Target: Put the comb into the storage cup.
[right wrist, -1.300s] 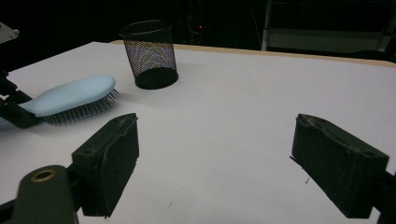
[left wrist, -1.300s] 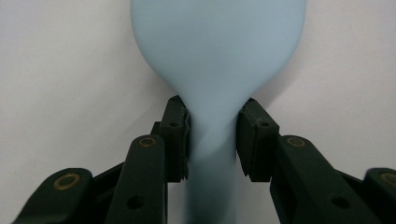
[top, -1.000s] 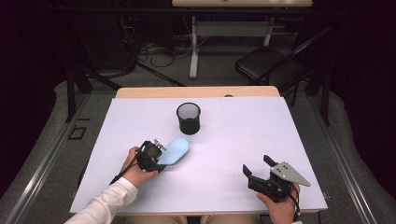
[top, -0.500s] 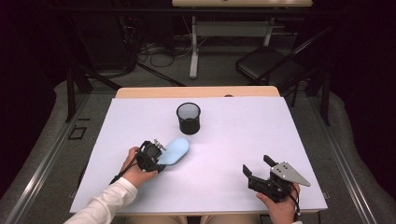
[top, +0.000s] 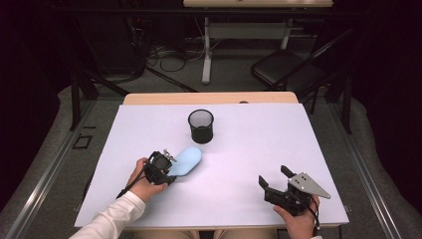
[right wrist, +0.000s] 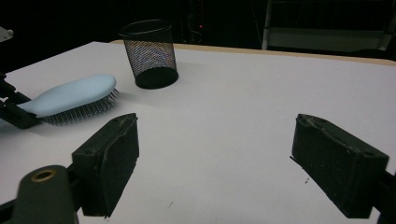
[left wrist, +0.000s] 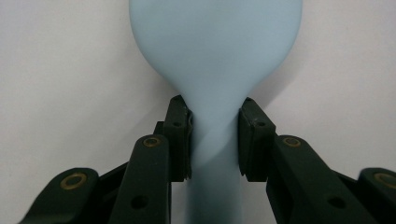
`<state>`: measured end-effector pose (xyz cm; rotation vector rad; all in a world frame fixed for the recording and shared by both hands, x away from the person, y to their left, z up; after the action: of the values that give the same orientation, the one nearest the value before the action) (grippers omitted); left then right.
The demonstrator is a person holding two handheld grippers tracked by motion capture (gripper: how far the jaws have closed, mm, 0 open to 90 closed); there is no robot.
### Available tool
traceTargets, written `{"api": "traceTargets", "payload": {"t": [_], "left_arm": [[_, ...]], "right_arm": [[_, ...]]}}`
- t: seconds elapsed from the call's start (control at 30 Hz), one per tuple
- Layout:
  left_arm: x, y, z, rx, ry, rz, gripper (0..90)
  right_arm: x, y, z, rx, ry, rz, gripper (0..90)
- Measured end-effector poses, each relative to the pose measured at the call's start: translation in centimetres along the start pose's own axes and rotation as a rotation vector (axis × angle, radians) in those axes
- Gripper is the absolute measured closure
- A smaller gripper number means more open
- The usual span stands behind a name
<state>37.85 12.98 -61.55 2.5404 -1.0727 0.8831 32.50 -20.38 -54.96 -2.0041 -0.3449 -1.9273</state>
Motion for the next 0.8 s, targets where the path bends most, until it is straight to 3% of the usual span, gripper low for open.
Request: {"api": "traceTargets", "payload": {"t": [0.43, 0.8], "left_arm": [[-0.09, 0.20, -0.14, 0.004, 0.048, 0.016, 69.7], [0.63, -0.04, -0.90, -0.004, 0.098, -0.020, 69.7]], "right_arm": [[0.01, 0.02, -0.02, 0.000, 0.000, 0.001, 14.4], [0.03, 0.04, -0.04, -0.001, 0.001, 0.001, 14.4]]}}
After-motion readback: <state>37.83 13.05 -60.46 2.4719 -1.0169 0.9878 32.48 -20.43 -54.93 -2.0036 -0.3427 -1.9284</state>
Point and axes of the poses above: each handheld gripper's, and its own axes: z roughly forward along the jaws, x roughly out of its top, y roughly to its right, the point moved 9 cm from there along z, roughly forward along the jaws, and after that the axes turned 15 degrees about y, right-handed, at the moved point
